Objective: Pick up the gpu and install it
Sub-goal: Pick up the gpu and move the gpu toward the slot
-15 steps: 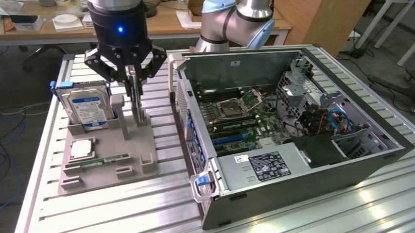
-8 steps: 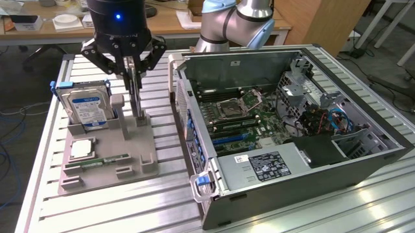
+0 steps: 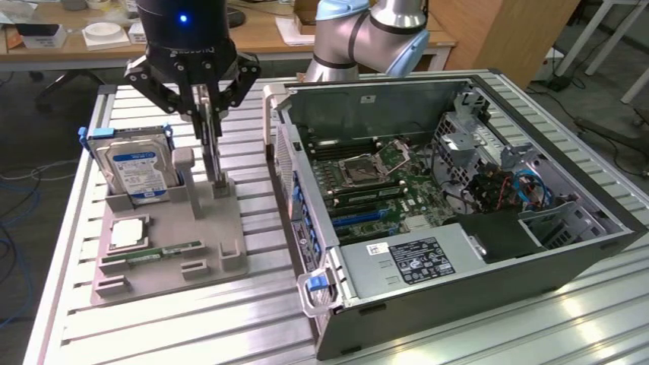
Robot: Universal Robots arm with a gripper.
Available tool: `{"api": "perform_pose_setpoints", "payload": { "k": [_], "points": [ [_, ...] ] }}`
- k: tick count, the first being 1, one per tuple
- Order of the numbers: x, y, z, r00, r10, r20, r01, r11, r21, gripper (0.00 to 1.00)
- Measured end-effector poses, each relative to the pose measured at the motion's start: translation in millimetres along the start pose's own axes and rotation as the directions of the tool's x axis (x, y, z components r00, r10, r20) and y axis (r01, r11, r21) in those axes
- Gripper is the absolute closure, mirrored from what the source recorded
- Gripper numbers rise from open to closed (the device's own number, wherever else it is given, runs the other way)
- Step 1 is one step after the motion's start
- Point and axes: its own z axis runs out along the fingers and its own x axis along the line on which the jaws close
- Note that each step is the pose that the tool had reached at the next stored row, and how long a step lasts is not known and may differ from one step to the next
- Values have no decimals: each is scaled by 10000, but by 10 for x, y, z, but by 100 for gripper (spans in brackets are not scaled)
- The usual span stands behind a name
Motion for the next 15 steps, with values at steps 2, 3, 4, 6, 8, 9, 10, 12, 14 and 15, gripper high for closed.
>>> {"api": "perform_pose_setpoints", "payload": {
  "k": [2, 3, 4, 6, 8, 9, 10, 12, 14, 15],
  "points": [
    [-1, 2, -23, 10000, 0, 2, 0, 10000, 2, 73],
    [-1, 2, -35, 10000, 1, 2, -1, 10000, 4, 73],
    [-1, 3, -48, 10000, 1, 2, -1, 10000, 4, 73],
    [-1, 5, -75, 10000, 1, 3, -1, 10000, 4, 73],
    [-2, 5, -92, 10000, 1, 3, -1, 10000, 3, 73],
    [-1, 5, -92, 10000, 1, 4, -1, 10000, -5, 73],
    [-2, 5, -92, 10000, 2, 4, -2, 10000, -5, 73],
    [-5, 5, -93, 10000, 1, 2, -1, 10000, -3, 73],
    [-50, 5, -92, 10000, 2, 1, -2, 10000, -1, 73],
    [-90, 5, -91, 10000, 3, 2, -3, 10000, -1, 73]
  ]
}}
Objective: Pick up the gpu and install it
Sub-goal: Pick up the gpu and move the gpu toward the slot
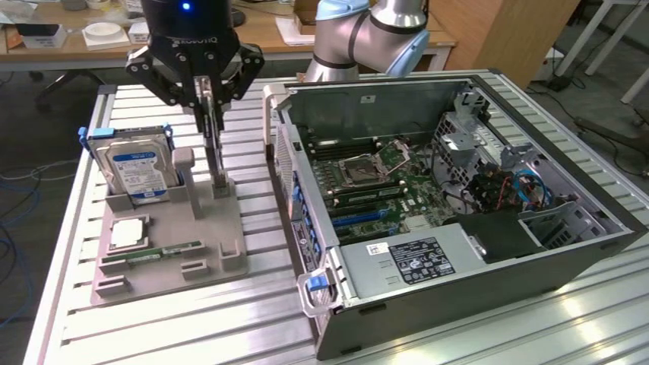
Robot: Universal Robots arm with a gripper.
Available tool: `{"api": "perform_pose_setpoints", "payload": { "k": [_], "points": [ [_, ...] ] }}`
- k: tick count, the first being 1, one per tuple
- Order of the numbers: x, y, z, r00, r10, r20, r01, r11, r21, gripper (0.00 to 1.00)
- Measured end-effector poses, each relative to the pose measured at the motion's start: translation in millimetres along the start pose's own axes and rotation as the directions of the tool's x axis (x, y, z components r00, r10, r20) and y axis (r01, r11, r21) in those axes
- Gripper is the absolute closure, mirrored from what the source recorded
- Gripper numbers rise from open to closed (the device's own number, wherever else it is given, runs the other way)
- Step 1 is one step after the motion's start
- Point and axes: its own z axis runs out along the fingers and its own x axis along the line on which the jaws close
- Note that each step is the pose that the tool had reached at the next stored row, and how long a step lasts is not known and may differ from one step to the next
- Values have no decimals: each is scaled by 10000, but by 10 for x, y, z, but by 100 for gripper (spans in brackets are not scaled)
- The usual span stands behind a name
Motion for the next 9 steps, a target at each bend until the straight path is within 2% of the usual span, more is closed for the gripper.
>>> {"api": "perform_pose_setpoints", "payload": {
  "k": [6, 8, 9],
  "points": [
    [-261, -2, 5, 10000, -21, -1, 21, 10000, 1, 73],
    [-325, -3, 5, 10000, -21, -1, 21, 10000, 22, 73],
    [-353, -3, 5, 10000, -22, -3, 22, 10000, 53, 73]
  ]
}}
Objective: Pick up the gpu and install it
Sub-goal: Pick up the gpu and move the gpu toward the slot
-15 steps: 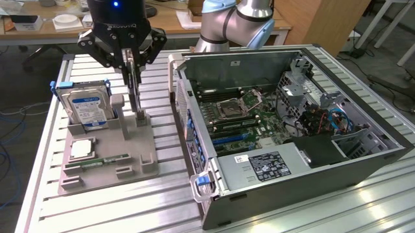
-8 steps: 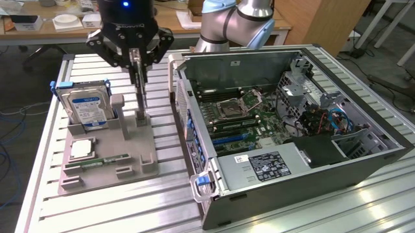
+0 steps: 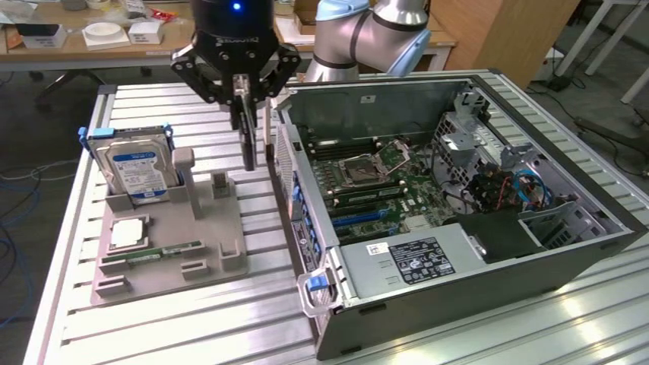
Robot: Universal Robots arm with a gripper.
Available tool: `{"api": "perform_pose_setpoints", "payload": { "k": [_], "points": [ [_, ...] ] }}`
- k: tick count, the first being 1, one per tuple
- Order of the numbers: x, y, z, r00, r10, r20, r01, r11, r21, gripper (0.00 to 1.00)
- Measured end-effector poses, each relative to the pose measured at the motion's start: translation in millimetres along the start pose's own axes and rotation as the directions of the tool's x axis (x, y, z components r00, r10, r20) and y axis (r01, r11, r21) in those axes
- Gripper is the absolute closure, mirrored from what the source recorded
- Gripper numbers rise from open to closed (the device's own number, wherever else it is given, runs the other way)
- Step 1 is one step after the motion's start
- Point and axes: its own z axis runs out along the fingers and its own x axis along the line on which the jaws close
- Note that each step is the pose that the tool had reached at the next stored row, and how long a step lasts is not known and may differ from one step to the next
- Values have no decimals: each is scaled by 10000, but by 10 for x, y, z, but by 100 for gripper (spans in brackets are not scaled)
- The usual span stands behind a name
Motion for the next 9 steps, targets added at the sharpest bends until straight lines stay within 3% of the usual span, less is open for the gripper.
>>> {"api": "perform_pose_setpoints", "payload": {
  "k": [4, 9],
  "points": [
    [-105, -1, 2, 10000, -2, 0, 2, 9999, 144, 73],
    [-255, -2, -7, 10000, 1, -73, 1, 9999, 151, 73]
  ]
}}
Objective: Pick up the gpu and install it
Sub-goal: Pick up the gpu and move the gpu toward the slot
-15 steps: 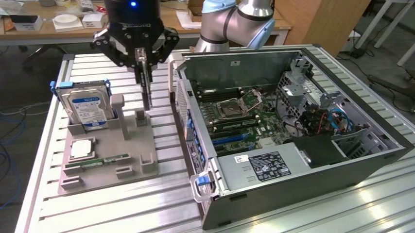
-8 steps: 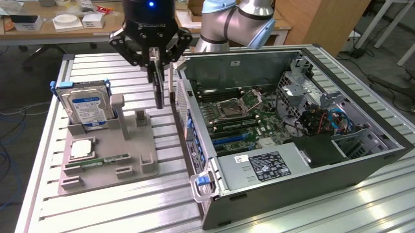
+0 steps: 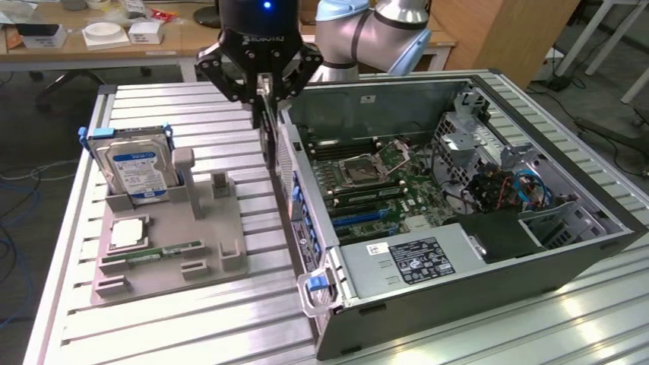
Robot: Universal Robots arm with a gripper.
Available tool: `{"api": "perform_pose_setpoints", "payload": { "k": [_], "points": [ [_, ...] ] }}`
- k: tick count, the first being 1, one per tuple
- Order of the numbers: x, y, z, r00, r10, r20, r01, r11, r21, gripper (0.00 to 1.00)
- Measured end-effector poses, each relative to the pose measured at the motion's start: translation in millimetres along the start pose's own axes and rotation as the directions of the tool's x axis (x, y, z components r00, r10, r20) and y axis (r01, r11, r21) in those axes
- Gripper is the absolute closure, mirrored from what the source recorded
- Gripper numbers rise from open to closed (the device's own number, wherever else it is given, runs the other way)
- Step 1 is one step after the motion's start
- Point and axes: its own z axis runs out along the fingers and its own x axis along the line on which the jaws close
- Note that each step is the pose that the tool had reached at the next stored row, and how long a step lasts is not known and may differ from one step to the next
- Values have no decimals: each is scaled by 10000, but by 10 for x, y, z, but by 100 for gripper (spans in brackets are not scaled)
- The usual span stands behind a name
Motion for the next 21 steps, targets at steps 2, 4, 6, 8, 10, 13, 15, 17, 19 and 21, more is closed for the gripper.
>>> {"api": "perform_pose_setpoints", "payload": {
  "k": [2, 4, 6, 8, 10, 13, 15, 17, 19, 21],
  "points": [
    [-56, 0, -3, 10000, 2, -49, -2, 10000, -2, 73],
    [-114, -1, -4, 10000, 4, -98, -4, 10000, -2, 73],
    [-178, -1, -4, 9999, 5, -139, -5, 10000, -2, 73],
    [-245, -2, -3, 9999, 3, -169, -3, 10000, -3, 73],
    [-308, -3, -3, 9998, -4, -192, 4, 10000, -1, 73],
    [-367, -3, -3, 9998, -43, -198, 44, 10000, 81, 73],
    [-428, -4, -2, 9998, -45, -199, 47, 9999, 92, 73],
    [-513, -4, -1, 9998, -43, -201, 45, 9999, 92, 73],
    [-608, -5, 0, 9998, -45, -207, 47, 9999, 91, 73],
    [-685, -5, 1, 9998, -41, -209, 43, 9999, 92, 73]
  ]
}}
